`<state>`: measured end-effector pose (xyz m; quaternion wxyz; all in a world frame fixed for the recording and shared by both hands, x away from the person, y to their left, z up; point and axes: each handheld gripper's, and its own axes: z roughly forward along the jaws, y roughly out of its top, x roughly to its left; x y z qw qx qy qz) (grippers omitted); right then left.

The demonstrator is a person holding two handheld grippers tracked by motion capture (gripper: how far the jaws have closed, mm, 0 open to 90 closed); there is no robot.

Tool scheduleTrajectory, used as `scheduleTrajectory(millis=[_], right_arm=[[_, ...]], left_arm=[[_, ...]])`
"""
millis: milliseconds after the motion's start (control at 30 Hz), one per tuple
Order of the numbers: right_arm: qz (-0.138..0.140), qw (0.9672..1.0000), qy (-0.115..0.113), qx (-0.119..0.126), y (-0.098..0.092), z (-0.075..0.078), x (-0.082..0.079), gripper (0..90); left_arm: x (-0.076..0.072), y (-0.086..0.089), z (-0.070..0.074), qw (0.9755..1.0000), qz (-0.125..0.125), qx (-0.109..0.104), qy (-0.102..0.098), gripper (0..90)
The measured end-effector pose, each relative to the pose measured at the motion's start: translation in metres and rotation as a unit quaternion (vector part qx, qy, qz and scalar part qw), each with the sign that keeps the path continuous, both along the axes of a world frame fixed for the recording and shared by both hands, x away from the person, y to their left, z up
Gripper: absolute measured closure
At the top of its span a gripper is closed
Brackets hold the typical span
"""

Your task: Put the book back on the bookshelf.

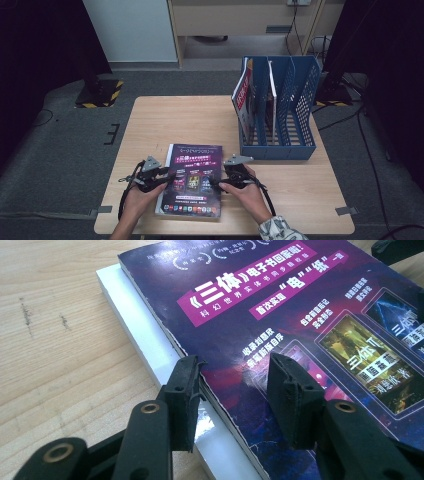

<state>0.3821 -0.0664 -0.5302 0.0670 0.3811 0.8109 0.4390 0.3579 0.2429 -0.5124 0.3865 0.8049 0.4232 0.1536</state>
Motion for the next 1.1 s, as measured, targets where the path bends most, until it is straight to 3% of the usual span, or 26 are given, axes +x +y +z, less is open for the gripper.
scheduleTrajectory(millis=[267,433,500,667,833,1100], right_arm=[[0.005,0.9987,0.039,0.033,0.001,-0.007,0.005,15.0],[0.004,0.9983,0.038,0.044,0.002,-0.008,0.007,17.2],[-0.007,0.9972,0.048,0.056,0.001,-0.006,0.008,20.1],[-0.003,0.9957,0.026,0.089,0.001,0.011,0.004,23.9],[0.006,0.9958,0.010,0.090,0.008,0.020,0.004,23.1],[0.009,0.9964,0.012,0.084,0.020,0.030,0.014,24.2]], left_arm=[[0.000,0.000,0.000,1.0000,0.002,-0.002,0.000,55.8],[0.000,0.000,-0.001,1.0000,0.003,-0.004,0.000,55.7],[0.000,0.000,-0.001,1.0000,0.004,-0.006,0.001,55.6],[0.000,0.002,-0.001,1.0000,0.003,-0.008,0.003,55.3],[0.000,0.003,-0.001,1.0000,0.002,-0.009,0.004,55.2],[0.000,0.003,-0.002,0.9999,0.002,-0.011,0.003,54.9]])
